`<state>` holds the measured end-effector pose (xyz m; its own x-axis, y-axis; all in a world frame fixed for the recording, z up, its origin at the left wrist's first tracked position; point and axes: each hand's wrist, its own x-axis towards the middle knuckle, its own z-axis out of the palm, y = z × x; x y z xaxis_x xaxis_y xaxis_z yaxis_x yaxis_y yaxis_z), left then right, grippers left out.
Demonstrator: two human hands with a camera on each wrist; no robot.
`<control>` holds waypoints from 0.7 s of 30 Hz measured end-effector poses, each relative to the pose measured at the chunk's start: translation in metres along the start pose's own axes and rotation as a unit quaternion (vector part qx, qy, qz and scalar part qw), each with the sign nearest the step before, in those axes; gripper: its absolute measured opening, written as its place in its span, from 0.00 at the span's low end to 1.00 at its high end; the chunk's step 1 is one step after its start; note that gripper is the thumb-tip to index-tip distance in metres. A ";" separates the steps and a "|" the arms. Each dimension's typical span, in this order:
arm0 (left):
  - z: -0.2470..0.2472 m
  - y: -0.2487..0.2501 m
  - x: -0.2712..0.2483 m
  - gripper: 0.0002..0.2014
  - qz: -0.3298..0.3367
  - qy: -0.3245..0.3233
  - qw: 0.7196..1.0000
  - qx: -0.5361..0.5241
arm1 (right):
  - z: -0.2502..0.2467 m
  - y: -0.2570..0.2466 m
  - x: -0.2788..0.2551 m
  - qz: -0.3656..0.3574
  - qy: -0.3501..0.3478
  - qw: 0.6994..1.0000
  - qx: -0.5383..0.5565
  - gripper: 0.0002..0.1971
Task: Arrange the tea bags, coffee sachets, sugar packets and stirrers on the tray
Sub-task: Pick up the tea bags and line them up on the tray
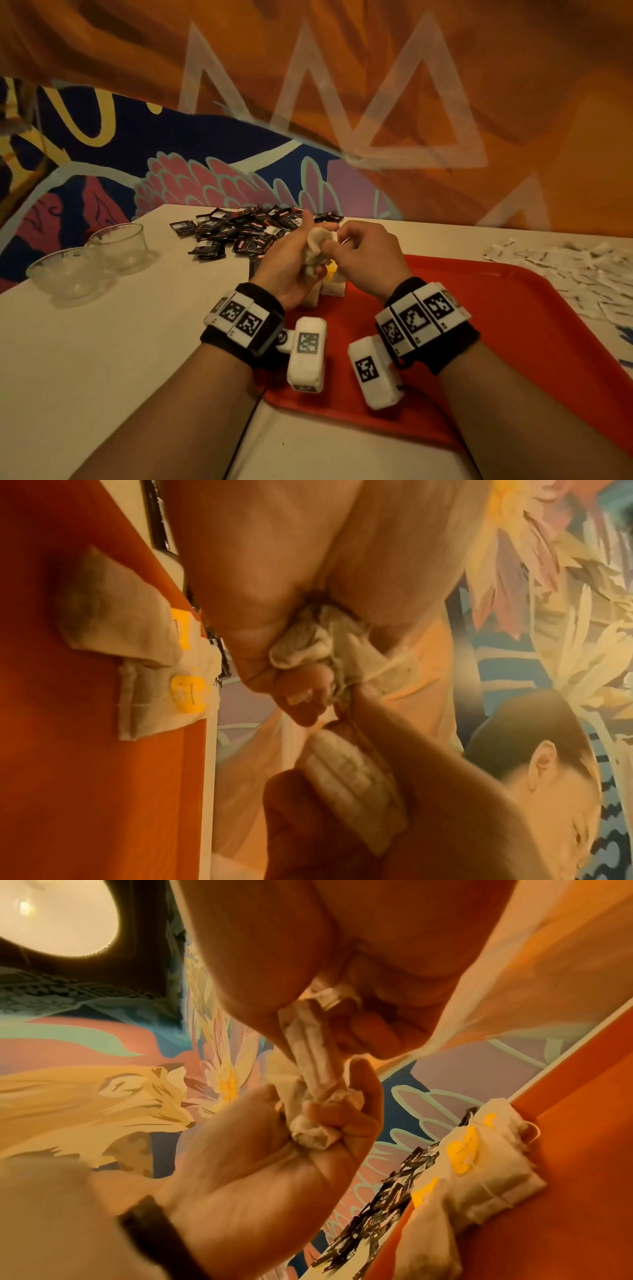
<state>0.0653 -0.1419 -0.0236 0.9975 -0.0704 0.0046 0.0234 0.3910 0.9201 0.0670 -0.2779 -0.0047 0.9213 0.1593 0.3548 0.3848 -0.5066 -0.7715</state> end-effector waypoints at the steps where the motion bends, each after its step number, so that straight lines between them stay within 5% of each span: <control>1: -0.001 0.000 -0.001 0.29 -0.004 -0.011 1.000 -0.003 | 0.000 0.000 0.000 -0.001 0.002 1.000 -0.006 0.13; 3: -0.004 -0.001 -0.001 0.32 0.012 -0.024 0.999 0.019 | -0.001 0.001 0.000 -0.006 -0.006 1.000 -0.014 0.11; 5: -0.006 -0.002 -0.001 0.21 0.026 -0.021 0.999 0.038 | -0.003 0.001 0.000 -0.002 -0.035 0.999 0.012 0.06; 10: -0.013 0.008 -0.005 0.10 0.011 -0.012 0.998 -0.066 | -0.020 -0.001 0.000 0.053 -0.135 0.958 0.245 0.11; 16: -0.019 0.014 -0.010 0.07 0.030 0.005 0.998 -0.051 | -0.032 0.007 0.002 -0.041 -0.102 0.990 0.088 0.05; 21: -0.014 0.011 -0.017 0.07 0.086 -0.013 0.983 0.161 | -0.029 0.008 0.004 -0.070 -0.066 0.995 0.029 0.08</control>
<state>0.0493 -0.1233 -0.0191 0.9827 -0.0545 0.1768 -0.1715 0.0895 0.9811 0.0720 -0.3060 0.0058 0.8568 0.3367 0.3904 0.5081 -0.4225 -0.7506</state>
